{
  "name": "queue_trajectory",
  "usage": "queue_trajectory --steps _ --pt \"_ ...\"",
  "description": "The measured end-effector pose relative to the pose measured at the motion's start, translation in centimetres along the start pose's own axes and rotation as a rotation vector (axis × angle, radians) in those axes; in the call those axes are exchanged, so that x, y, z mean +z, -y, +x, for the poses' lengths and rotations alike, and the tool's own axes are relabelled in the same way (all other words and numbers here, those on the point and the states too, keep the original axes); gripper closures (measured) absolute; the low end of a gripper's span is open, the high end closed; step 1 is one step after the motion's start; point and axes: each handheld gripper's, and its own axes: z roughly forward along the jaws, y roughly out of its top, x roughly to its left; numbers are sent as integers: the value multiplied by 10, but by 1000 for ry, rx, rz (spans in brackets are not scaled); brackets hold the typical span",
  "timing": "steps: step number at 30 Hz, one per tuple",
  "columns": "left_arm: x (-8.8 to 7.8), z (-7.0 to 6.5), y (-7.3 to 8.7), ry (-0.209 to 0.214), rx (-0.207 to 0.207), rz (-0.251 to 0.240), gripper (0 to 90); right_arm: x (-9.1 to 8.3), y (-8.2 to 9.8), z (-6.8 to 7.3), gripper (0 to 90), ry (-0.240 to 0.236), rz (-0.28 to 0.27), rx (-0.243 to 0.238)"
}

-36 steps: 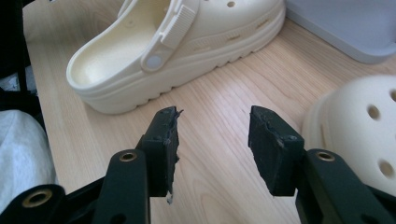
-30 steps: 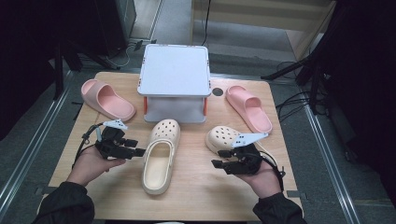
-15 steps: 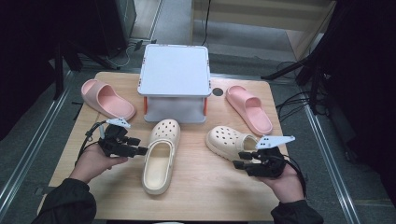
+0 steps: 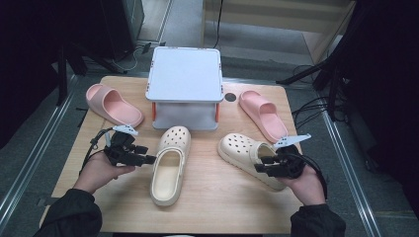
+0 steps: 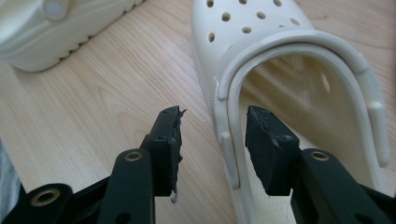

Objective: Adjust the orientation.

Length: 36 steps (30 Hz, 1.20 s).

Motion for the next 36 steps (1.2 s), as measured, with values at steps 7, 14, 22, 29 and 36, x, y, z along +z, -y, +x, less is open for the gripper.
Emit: queue_trajectory --steps 7,14,22,29,36 --pt "0 0 1 3 -7 3 416 20 -9 -3 609 -23 51 -26" --pt "0 0 1 8 -9 4 427 30 -16 -11 760 -38 57 -13" --pt "-1 0 1 19 -20 9 468 28 -25 -6 779 -9 66 -10" --pt "-1 0 1 19 -22 10 471 21 -38 12 780 30 32 -12" --pt "-1 -1 1 20 -17 7 476 37 -55 35 778 48 25 -8"
